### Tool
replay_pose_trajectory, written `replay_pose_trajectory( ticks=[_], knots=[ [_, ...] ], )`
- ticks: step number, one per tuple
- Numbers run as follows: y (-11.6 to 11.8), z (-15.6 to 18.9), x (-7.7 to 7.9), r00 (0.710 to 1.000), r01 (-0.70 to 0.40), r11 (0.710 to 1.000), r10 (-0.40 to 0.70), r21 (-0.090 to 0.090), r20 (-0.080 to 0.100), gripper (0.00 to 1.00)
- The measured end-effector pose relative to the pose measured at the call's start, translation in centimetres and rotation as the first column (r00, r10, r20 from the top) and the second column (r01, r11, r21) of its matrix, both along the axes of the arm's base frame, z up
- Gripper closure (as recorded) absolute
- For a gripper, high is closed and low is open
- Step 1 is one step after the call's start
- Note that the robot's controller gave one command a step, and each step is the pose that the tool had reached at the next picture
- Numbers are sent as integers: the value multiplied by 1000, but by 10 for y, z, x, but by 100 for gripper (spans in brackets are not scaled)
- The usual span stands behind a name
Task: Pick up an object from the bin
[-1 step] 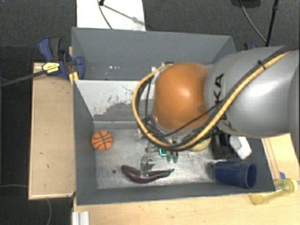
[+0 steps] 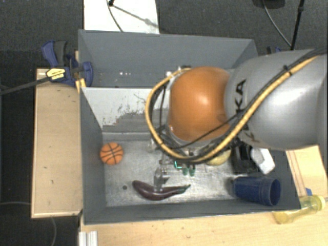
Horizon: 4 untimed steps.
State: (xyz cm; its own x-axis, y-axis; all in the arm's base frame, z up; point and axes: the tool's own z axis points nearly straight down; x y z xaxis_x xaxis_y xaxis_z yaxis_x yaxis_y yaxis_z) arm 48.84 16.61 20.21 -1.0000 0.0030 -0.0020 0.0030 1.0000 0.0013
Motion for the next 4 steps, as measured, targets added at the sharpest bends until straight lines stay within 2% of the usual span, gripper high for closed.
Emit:
replay_pose_trajectory(
  ticks=[1,2,3,4],
  knots=[
    [-6,-41,7,998,-58,998,58,1,7,0],
    [-21,-109,5,994,-108,994,108,0,4,0],
    [-23,-128,-8,992,-129,992,129,1,12,100],
    [-23,-128,-8,992,-127,992,127,2,11,100]
  ],
)
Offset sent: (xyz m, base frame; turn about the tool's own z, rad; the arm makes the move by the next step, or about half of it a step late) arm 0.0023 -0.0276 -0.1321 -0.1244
